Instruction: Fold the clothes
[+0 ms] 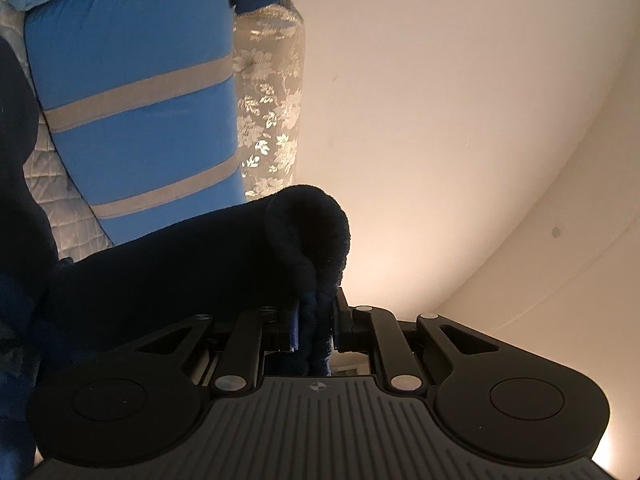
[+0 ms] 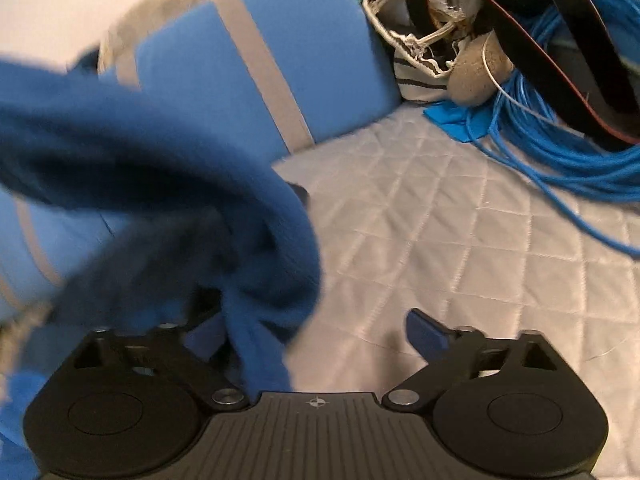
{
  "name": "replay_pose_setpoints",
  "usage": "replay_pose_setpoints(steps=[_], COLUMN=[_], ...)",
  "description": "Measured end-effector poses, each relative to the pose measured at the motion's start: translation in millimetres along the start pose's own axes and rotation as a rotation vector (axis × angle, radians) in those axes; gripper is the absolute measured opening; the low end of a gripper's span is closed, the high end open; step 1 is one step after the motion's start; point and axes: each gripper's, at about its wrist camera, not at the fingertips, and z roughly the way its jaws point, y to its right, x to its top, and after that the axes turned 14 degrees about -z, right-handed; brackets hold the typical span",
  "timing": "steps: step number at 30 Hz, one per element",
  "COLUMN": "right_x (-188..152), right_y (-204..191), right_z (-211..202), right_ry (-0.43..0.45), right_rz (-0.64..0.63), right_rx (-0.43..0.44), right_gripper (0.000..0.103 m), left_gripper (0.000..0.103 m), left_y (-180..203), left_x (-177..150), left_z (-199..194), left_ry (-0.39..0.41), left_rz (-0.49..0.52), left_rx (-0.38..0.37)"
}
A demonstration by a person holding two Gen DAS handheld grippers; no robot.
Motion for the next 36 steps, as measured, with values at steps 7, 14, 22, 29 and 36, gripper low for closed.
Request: replay_pose_setpoints(steps=[7,14,22,29,36], right_x=[-10.9,-20.5,-24.0,-21.3,-15.2], right_y=[-31.1,-40.8,-39.2,-34.8,-14.9], right_z=[-7.3,-13.4,-10.3,-10.7,-4.8], right_ry=[-0.012,0.012,0.030,0.024,-0.007], right_rz=[-0.332,-0.486,-0.509,-0.492,-0.392], right_rx=[-0.125,-0.135,-0.124,-0.106,-0.068], right_gripper=[0.057,0.038,0.038,0.040,0.054], left_gripper=[0.014,0.014,0.014,0.014,0.015], left_y=[14.7,24.5,-1.9,-40.8,-100.9], left_x=[16.2,57.9,96.6,108.0,98.1], left_z=[-19.9,-66.4,-141.8,-202.4,-218.0], left_ry=[0.019,0.110,0.155,0.093,-0.031], left_rz=[0.037,0.129,0.174,0.314,0.433], left_rx=[0.002,0.087,0.278,0.496,0.819])
